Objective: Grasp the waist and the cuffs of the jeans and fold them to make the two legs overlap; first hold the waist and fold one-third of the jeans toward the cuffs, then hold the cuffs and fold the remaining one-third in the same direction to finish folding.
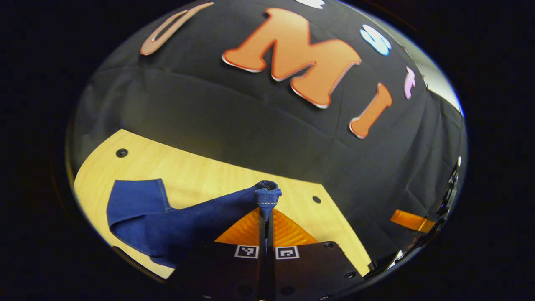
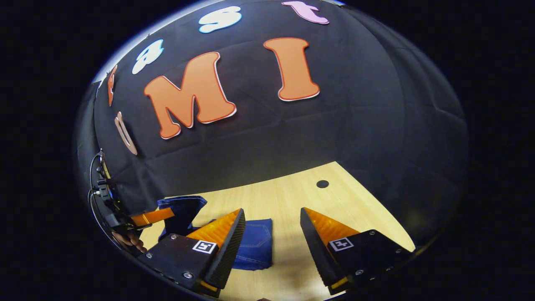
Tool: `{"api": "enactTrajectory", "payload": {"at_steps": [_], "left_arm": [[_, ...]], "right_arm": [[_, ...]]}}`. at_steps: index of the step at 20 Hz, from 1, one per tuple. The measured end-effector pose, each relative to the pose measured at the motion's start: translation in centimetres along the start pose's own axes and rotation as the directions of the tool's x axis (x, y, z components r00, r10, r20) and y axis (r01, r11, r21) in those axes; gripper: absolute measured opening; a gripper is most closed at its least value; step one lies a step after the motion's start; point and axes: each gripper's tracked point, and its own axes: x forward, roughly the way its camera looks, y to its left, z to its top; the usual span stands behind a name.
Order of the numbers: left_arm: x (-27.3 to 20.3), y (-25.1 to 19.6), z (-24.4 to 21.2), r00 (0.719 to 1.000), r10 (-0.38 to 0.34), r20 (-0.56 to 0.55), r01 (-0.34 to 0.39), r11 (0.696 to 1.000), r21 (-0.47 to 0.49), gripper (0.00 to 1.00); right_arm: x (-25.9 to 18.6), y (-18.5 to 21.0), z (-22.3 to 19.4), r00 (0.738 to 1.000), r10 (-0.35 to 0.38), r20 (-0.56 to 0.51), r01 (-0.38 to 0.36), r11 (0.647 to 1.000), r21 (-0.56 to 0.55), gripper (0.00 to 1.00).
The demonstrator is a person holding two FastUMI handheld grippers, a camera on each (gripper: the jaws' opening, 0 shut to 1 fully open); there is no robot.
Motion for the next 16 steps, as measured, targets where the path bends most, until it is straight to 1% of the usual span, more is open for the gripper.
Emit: {"api": "enactTrajectory", "payload": {"at_steps": [1, 3, 4, 5, 6, 7, 8, 10, 11, 12, 13, 15, 16], "left_arm": [[1.1, -1.3, -1.9, 0.998, -0.013, -0.054, 0.015, 0.999, 0.04, 0.0], [2.1, -2.8, -5.6, 0.991, -0.005, -0.137, 0.02, 0.994, 0.109, 0.01], [2.4, -3.4, -7.0, 0.986, -0.018, -0.165, 0.037, 0.993, 0.11, 0.03], [2.0, -3.3, -7.6, 0.985, -0.029, -0.172, 0.046, 0.994, 0.098, 0.01], [2.0, -3.1, -7.7, 0.985, -0.045, -0.166, 0.058, 0.996, 0.071, 0.11], [1.7, -2.2, -7.3, 0.988, -0.033, -0.152, 0.042, 0.998, 0.051, 0.26], [1.5, -0.4, -6.3, 0.992, -0.002, -0.124, 0.008, 0.999, 0.042, 0.41], [0.8, 3.2, -5.4, 0.993, 0.048, -0.105, -0.052, 0.998, -0.028, 0.72], [0.1, 5.4, -5.1, 0.993, 0.072, -0.095, -0.081, 0.993, -0.09, 0.72], [-0.7, 7.4, -5.2, 0.991, 0.094, -0.093, -0.11, 0.978, -0.175, 0.8], [-1.3, 9.8, -4.8, 0.989, 0.119, -0.088, -0.139, 0.952, -0.272, 0.8], [-2.7, 15.3, -4.4, 0.975, 0.207, -0.077, -0.22, 0.872, -0.438, 0.8], [-3.6, 17.5, -4.4, 0.965, 0.251, -0.082, -0.258, 0.835, -0.486, 0.8]], "right_arm": [[0.0, -0.8, -0.1, 1.0, -0.01, -0.006, 0.01, 1.0, 0.001, 0.83], [0.0, -1.5, -0.4, 1.0, -0.014, -0.013, 0.014, 1.0, 0.007, 0.84], [0.0, -2.0, -0.5, 1.0, -0.022, -0.014, 0.022, 1.0, 0.005, 0.83], [0.0, -2.3, -0.6, 0.999, -0.027, -0.018, 0.027, 1.0, 0.004, 0.83], [0.2, -2.4, -0.6, 0.999, -0.032, -0.016, 0.032, 0.999, 0.005, 0.83], [0.3, -2.4, -0.6, 0.999, -0.031, -0.018, 0.031, 1.0, 0.007, 0.83], [0.4, -2.5, -0.6, 0.999, -0.037, -0.018, 0.037, 0.999, 0.007, 0.83], [0.7, -2.2, -0.7, 0.999, -0.039, -0.022, 0.039, 0.999, 0.009, 0.83], [0.9, -2.1, -0.7, 0.999, -0.038, -0.023, 0.038, 0.999, 0.01, 0.83], [1.1, -1.8, -0.8, 0.999, -0.04, -0.026, 0.041, 0.999, 0.008, 0.84], [1.2, -1.7, -0.9, 0.999, -0.043, -0.025, 0.043, 0.999, 0.003, 0.84], [1.5, -1.0, -0.9, 0.999, -0.041, -0.033, 0.041, 0.999, -0.004, 0.83], [1.6, -0.6, -0.9, 0.999, -0.034, -0.035, 0.034, 0.999, -0.009, 0.83]]}}
